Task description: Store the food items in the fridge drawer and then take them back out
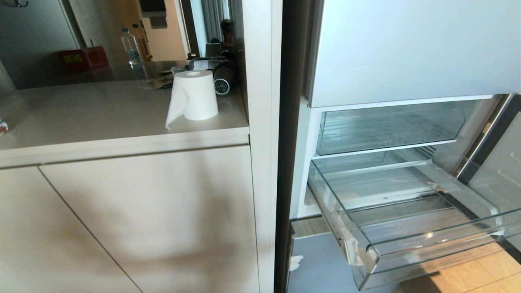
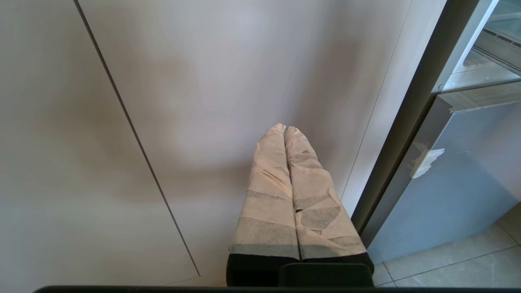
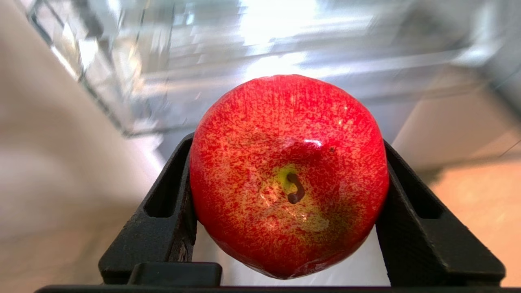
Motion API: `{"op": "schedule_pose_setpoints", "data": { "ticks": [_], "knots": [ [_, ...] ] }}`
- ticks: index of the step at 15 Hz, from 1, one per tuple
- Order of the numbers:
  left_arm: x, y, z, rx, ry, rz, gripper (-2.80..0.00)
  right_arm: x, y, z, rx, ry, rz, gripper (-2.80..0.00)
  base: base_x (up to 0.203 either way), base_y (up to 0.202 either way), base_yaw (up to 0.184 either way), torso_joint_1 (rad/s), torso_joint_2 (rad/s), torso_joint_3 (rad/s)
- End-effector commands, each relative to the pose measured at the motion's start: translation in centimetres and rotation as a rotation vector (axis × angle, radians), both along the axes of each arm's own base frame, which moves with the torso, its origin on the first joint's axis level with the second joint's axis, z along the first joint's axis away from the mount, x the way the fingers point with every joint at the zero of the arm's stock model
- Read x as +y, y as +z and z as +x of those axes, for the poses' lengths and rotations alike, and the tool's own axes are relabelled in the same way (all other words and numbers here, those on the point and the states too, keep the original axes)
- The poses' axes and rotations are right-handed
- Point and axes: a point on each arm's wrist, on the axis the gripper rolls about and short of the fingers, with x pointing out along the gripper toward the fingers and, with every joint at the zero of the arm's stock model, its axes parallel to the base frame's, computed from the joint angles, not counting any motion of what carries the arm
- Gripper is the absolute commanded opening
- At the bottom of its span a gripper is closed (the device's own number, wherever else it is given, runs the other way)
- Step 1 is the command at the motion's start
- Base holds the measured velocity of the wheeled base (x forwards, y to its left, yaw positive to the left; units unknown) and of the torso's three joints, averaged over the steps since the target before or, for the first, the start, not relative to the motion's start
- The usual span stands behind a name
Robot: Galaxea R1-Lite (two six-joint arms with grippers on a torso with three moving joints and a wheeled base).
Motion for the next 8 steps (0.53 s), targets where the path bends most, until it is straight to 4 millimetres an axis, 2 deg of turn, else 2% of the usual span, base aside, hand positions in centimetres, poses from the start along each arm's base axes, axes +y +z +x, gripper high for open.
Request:
{"op": "schedule_pose_setpoints", "data": {
  "ticks": [1, 4, 8],
  "knots": [
    [0.0, 0.0, 0.0, 0.0, 0.0, 0.0, -2.8, -0.01, -0.29, -1.14, -0.131, -0.015, -0.041, -2.8, 0.0, 0.0, 0.0, 0.0, 0.0, 0.0],
    [0.0, 0.0, 0.0, 0.0, 0.0, 0.0, -2.8, 0.04, -0.77, -1.7, -0.174, -0.004, -0.177, -2.8, 0.0, 0.0, 0.0, 0.0, 0.0, 0.0],
    [0.0, 0.0, 0.0, 0.0, 0.0, 0.0, -2.8, 0.04, -0.81, -1.68, -0.166, -0.005, -0.155, -2.8, 0.0, 0.0, 0.0, 0.0, 0.0, 0.0]
  ]
}}
